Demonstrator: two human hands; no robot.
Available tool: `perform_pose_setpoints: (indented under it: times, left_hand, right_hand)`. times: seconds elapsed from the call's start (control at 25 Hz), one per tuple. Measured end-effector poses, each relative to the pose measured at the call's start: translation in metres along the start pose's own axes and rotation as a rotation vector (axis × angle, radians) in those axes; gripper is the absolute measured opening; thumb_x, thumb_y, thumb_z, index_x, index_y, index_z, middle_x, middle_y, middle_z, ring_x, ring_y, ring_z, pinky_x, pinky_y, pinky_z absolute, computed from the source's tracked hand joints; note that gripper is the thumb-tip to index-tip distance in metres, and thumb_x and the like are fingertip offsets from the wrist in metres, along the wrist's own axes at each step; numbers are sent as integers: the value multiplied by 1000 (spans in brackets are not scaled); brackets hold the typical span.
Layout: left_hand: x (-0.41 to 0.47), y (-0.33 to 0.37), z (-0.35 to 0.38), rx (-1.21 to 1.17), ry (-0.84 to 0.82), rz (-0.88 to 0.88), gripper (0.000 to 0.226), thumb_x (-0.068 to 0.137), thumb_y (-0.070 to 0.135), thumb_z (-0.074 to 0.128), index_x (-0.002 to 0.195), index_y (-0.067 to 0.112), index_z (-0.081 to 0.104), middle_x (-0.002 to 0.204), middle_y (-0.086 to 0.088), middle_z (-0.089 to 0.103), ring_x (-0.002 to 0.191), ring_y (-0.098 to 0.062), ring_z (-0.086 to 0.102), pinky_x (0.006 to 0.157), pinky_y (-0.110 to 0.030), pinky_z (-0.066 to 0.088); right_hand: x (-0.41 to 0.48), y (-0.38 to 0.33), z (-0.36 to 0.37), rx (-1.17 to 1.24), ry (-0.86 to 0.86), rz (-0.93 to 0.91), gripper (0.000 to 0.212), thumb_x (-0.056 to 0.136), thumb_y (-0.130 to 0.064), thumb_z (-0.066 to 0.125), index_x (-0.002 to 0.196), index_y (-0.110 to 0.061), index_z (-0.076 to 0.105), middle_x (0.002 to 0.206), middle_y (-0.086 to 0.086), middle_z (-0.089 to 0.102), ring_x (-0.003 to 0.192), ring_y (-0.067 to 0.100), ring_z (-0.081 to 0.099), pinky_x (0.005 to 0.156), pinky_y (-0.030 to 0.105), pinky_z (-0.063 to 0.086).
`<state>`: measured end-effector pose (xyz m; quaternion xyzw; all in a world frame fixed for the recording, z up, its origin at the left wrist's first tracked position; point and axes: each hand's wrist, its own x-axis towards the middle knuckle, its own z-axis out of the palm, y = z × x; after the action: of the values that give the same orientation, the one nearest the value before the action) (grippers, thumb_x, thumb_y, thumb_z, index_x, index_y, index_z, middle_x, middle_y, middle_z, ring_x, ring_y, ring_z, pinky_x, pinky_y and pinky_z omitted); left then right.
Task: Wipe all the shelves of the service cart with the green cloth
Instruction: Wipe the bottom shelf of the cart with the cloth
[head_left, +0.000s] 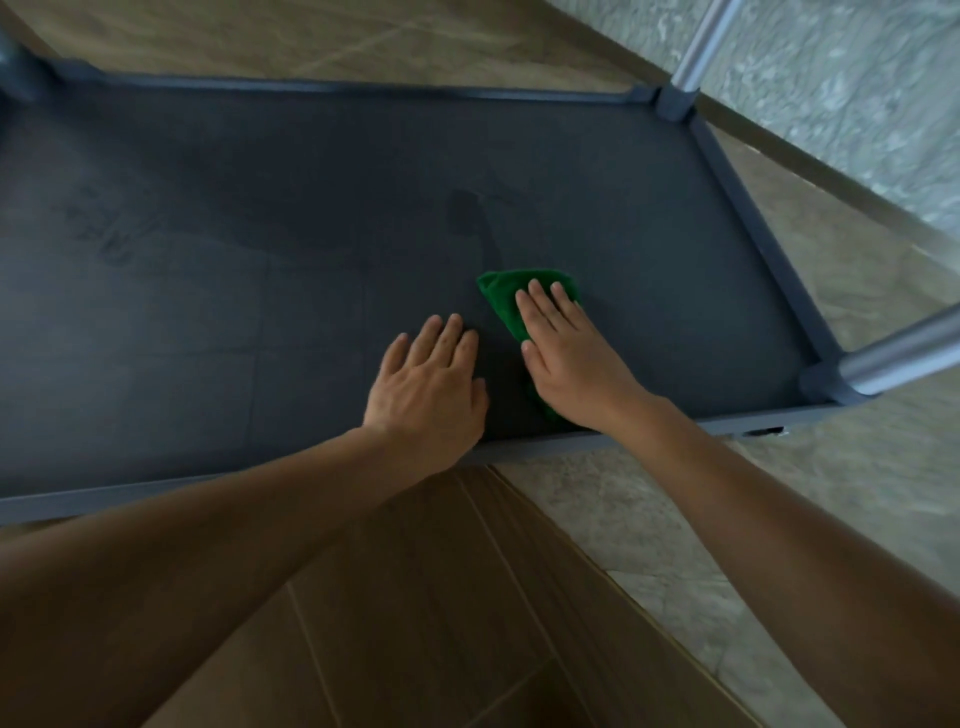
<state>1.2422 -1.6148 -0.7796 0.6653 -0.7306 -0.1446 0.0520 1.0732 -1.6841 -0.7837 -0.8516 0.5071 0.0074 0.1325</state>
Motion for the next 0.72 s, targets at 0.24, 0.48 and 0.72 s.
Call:
perform_pose_setpoints:
  times: [0.24,0.48,0.72]
  left_hand:
    - [-8,-9,5,-20,1,-4,59,100,40,19,153,22,2,161,7,-5,146,-12,-12,117,-39,-10]
    - [-8,-9,6,-38,0,-2,59,100,41,16,153,21,1,160,7,-8,145,-12,-16,117,-39,-12]
    - [-9,-9,4,-45,40,-16,58,99,39,17,154,22,9,161,7,1,147,-11,-6,120,-38,-4]
  right_hand:
    - [24,-10,3,-15,20,-9,55,103,-28,24,151,-9,7,160,7,2,146,21,-5,119,35,1]
    - [102,-32,-4,-20,6,53,55,102,-26,22,151,-8,5,160,9,2,146,26,-2,119,37,2]
    - [130,-40,-11,-32,-3,92,55,103,-26,22,151,-8,4,160,9,1,146,27,-3,118,38,1]
